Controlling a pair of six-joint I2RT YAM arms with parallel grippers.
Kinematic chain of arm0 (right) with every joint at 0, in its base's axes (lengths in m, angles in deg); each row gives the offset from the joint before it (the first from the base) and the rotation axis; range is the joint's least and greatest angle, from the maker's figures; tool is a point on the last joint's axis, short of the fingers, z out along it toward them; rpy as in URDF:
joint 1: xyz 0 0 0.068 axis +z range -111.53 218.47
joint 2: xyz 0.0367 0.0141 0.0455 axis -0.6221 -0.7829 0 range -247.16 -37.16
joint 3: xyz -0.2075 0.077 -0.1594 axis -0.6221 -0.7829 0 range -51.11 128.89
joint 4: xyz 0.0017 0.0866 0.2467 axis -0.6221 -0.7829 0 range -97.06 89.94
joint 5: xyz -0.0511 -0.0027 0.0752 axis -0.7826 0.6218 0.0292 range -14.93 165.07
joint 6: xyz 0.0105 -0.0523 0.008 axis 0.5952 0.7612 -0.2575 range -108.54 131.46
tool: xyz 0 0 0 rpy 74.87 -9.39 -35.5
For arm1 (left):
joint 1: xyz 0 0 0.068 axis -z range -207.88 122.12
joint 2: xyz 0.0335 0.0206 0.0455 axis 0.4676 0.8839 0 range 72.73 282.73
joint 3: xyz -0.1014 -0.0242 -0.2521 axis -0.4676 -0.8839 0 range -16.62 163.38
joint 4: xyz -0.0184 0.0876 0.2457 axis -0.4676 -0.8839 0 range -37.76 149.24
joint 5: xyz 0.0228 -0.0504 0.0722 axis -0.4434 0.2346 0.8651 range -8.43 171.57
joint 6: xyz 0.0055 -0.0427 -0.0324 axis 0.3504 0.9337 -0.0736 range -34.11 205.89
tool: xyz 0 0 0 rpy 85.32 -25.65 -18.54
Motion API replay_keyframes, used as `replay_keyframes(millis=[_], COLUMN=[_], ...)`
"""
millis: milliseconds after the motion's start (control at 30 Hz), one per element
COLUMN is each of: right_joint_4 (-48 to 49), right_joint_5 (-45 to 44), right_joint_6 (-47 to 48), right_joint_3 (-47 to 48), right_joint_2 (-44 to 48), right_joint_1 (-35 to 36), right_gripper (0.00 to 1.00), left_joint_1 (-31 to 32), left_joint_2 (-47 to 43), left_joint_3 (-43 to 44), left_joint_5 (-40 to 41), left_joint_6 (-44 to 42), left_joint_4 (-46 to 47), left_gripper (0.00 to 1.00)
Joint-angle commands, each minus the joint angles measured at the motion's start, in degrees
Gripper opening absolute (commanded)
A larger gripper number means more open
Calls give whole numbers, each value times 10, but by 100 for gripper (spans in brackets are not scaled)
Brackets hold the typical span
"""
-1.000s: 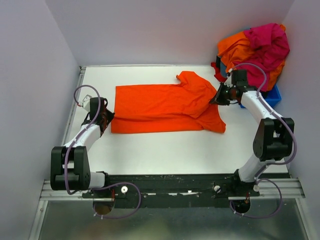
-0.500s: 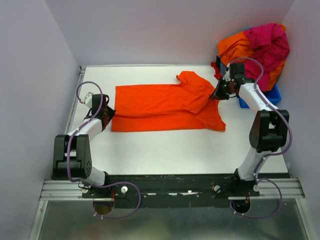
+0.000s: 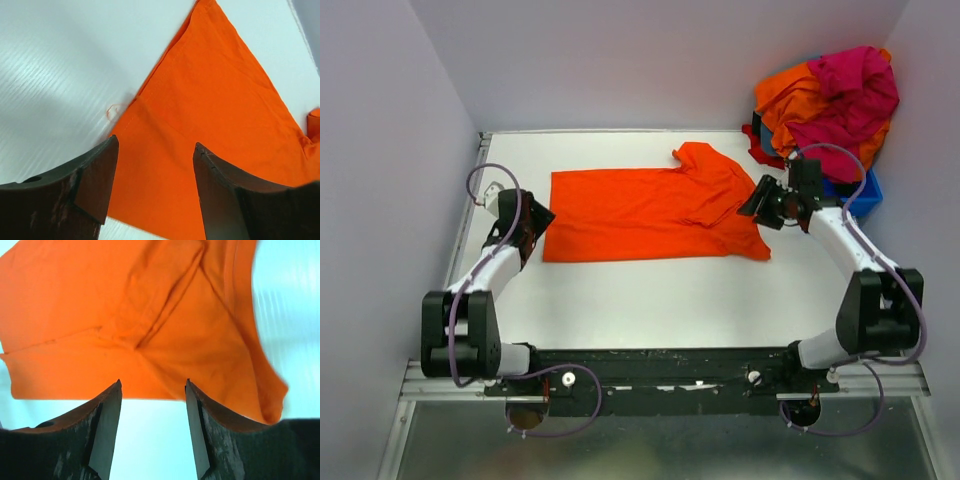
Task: Fold and stack the t-shirts
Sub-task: Fold the flattened tshirt in 1/3 of the way
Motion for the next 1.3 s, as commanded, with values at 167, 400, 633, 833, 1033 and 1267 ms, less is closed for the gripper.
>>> replay_keyframes(millis=[167,400,633,833,1033,1267], right_joint_4=[154,180,210,217,214,216], right_joint_5=[-51,-96,-140,-195,-253,-249], right_joint_6=[-178,-224,-252,-271,-274,-239], right_joint_3=[-330,-376,-347,-327,-328,-311], right_joint_2=[250,242,158,113,112,96], right_joint_1=[4,4,3,1,-1,0], right_gripper=[50,49,49,47,30,1], left_joint_1=[23,29,29,29,29,29], left_joint_2=[-217,-260,-217,-173,-138,-116], left_joint_3=[-142,-225,-234,-230,-234,-233], left_joint_5=[15,30,39,32,35,52], left_joint_6=[100,133,136,144,166,172], left_joint_4=[-100,-72,-39,-22,-1,9], left_gripper=[63,58,58,57,55,54])
